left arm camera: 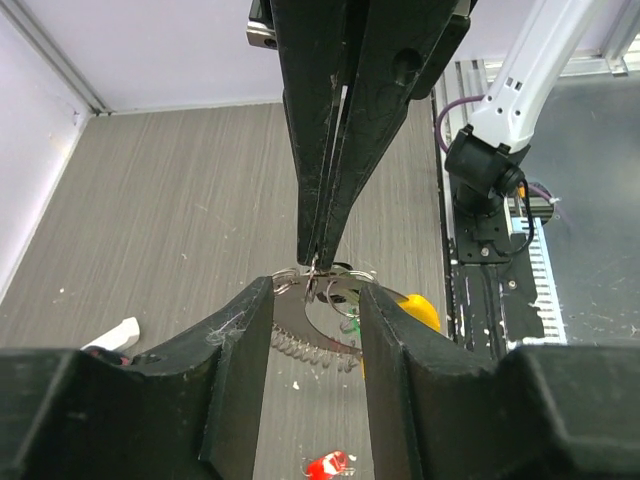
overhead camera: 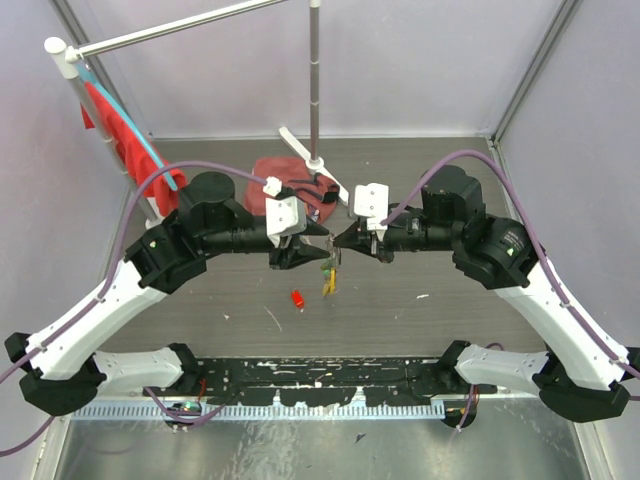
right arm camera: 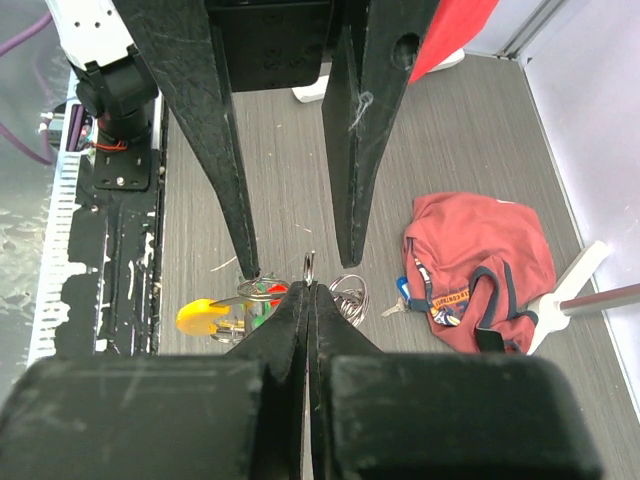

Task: Put the keys on the keyring

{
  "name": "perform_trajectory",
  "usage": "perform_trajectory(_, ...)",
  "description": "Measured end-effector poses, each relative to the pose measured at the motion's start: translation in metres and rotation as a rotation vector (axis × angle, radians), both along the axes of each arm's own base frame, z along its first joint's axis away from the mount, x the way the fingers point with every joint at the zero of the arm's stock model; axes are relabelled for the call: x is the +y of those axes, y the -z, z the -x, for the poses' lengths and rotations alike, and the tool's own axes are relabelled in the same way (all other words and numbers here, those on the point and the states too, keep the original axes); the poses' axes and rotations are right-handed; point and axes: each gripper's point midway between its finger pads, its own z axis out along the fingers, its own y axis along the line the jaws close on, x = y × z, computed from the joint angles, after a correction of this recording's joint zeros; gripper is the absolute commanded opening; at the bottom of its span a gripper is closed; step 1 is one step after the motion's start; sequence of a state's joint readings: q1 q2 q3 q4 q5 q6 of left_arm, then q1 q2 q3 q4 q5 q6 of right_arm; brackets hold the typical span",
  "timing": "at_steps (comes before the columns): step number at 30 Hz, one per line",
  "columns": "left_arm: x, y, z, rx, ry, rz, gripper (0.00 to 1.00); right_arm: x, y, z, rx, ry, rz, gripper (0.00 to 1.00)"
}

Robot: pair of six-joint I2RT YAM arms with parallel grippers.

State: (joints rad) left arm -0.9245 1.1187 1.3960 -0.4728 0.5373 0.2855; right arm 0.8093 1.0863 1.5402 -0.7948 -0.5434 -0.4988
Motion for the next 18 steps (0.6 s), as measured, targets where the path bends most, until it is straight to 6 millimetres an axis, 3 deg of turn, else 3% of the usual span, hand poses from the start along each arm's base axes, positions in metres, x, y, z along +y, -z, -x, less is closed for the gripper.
perform_trajectory(6, -0.0034, 0.0014, -0.0024, 0.004, 0.002, -0.01, 0.37, 0.0007, 0.0006, 0.0015, 0.004, -0.009, -0.001, 0.01)
perform_trajectory(18, -0.0067, 0.0071, -0.0052, 0.008, 0.007, -0.036, 0.35, 0.0006, 0.0016, 0.0029, 0.006, -0.015, -0.001, 0.01)
